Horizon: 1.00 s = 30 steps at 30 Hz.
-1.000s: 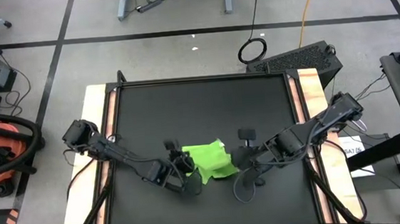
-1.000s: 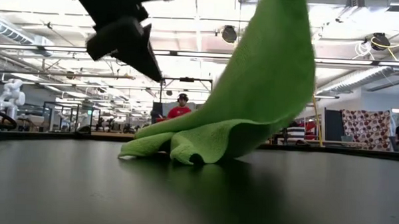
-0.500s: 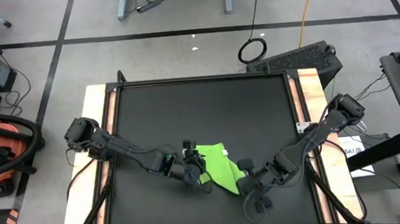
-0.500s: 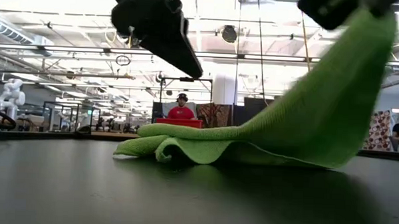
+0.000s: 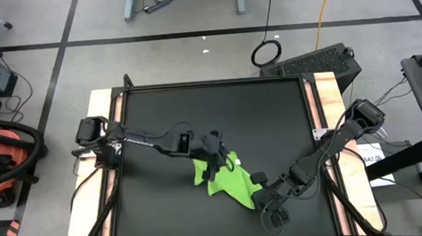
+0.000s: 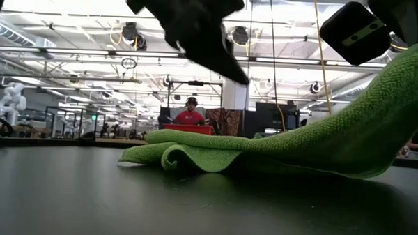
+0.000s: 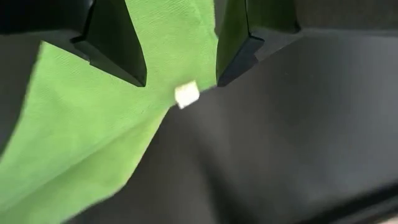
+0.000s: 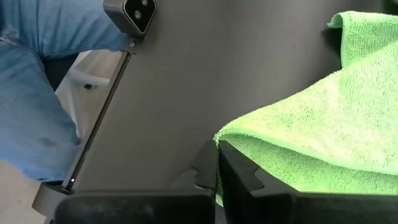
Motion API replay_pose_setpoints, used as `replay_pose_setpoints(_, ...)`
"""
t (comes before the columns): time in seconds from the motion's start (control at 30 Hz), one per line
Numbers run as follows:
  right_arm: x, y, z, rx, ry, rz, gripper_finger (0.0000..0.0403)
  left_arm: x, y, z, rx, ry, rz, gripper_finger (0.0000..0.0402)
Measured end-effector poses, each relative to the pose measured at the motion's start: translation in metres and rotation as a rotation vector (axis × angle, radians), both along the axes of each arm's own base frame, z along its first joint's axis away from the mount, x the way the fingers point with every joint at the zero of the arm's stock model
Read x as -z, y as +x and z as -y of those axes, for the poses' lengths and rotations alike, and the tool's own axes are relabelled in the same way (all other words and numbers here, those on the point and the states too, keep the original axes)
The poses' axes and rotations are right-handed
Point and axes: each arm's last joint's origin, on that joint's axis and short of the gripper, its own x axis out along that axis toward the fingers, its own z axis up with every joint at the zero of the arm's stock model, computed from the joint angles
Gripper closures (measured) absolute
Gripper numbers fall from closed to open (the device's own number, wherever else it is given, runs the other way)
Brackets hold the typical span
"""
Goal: Roll towel into tight, uniform cylinder
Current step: Fold the green towel
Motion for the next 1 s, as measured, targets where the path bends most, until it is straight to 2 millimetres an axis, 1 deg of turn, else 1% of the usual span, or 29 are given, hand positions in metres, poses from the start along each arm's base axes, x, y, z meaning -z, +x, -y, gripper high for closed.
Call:
replay_pose_setpoints(0.17,0.0,0.001,0.001,-0.015,-0.012,0.01,0.0403,0.029,0.017,-0.026,0.037,-0.054,-0.067,0.02)
replay_pose_setpoints(0.23,0.0,0.001,0.001,-0.02,-0.015,0.014,0.0403,0.038,0.023,-0.034,0.032,-0.045,-0.083,0.02)
replay_pose_setpoints(0.4,0.0,0.002,0.002,-0.025,-0.021,0.021,0.0403,0.044,0.038,-0.051,0.071,-0.095,-0.074,0.02)
replay_pose_setpoints(0.6,0.0,0.004,0.005,-0.041,-0.04,0.029,0.0403,0.06,0.05,-0.065,0.128,-0.194,-0.144,0.02)
replay_pose_setpoints(0.7,0.0,0.005,0.008,-0.043,-0.049,0.031,0.0403,0.068,0.052,-0.068,0.187,-0.27,-0.191,0.0204)
replay_pose_setpoints(0.73,0.0,0.005,0.008,-0.042,-0.052,0.029,0.0403,0.07,0.052,-0.068,0.199,-0.283,-0.202,0.0209)
replay_pose_setpoints(0.83,0.001,0.006,0.01,-0.045,-0.061,0.027,0.0403,0.069,0.053,-0.066,0.222,-0.27,-0.201,0.0234)
replay_pose_setpoints(0.9,0.001,0.006,0.012,-0.046,-0.066,0.024,0.0403,0.068,0.054,-0.065,0.241,-0.255,-0.19,0.0261)
replay_pose_setpoints(1.0,0.001,0.007,0.014,-0.041,-0.072,0.015,0.0403,0.068,0.054,-0.063,0.257,-0.245,-0.188,0.0313)
